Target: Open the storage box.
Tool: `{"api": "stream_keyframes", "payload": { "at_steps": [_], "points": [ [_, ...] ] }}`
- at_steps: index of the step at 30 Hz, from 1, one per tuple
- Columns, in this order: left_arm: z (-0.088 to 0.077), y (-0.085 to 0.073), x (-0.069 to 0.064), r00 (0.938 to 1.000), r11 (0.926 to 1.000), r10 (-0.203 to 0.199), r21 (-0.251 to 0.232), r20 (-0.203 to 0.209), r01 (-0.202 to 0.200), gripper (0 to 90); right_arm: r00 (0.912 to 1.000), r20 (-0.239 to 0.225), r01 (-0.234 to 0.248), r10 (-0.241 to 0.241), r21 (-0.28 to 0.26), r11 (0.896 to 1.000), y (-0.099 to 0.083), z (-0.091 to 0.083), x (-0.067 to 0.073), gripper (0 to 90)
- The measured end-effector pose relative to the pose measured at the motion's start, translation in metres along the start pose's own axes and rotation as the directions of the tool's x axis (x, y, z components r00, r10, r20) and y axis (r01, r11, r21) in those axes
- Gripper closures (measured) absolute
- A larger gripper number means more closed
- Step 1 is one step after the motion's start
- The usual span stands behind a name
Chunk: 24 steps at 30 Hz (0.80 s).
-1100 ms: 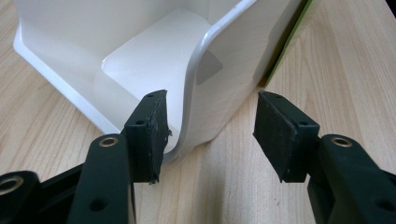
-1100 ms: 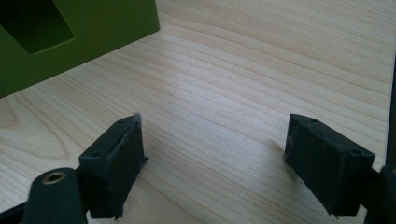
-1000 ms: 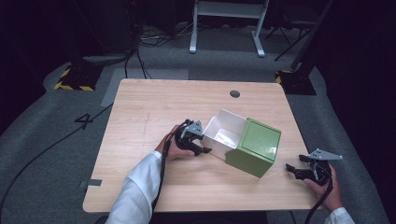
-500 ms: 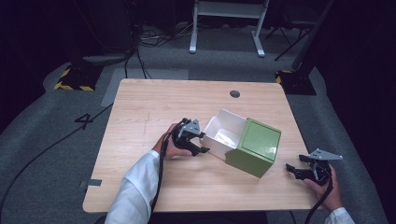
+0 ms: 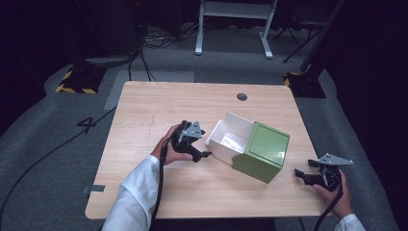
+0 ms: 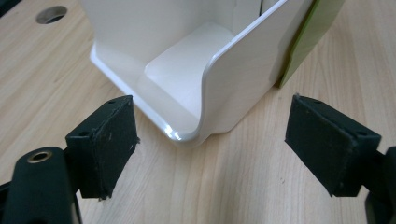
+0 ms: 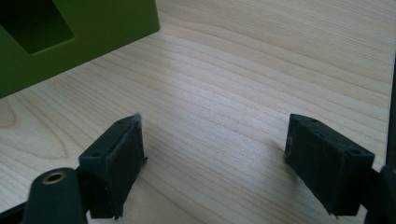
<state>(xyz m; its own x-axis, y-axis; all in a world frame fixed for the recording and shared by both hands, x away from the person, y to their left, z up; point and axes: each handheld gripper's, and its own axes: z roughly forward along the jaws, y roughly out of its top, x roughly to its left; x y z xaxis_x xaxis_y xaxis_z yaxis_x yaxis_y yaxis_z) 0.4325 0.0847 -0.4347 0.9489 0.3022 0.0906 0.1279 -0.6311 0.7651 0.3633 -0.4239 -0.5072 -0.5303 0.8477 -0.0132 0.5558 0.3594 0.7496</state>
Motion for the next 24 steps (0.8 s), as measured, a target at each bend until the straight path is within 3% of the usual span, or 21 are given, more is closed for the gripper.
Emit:
{"api": "stream_keyframes", "payload": {
  "at_steps": [4,18,24],
  "points": [
    [-0.012,-0.002,-0.004,0.9976,0.9995,0.019,0.027,-0.066,-0.018,17.8,1.0000,0.000,0.000,0.000,0.000,1.000,0.000,0.000,0.000,19.8],
    [-0.042,-0.018,-0.009,0.9853,0.9988,0.011,0.049,-0.171,-0.003,18.6,1.0000,0.000,-0.001,0.001,0.000,1.000,0.000,0.000,0.000,19.8],
    [-0.055,-0.033,-0.010,0.9736,0.9974,0.003,0.070,-0.228,0.013,18.5,1.0000,0.001,0.000,0.000,0.000,1.000,0.000,0.000,0.000,19.8]
  ]
}}
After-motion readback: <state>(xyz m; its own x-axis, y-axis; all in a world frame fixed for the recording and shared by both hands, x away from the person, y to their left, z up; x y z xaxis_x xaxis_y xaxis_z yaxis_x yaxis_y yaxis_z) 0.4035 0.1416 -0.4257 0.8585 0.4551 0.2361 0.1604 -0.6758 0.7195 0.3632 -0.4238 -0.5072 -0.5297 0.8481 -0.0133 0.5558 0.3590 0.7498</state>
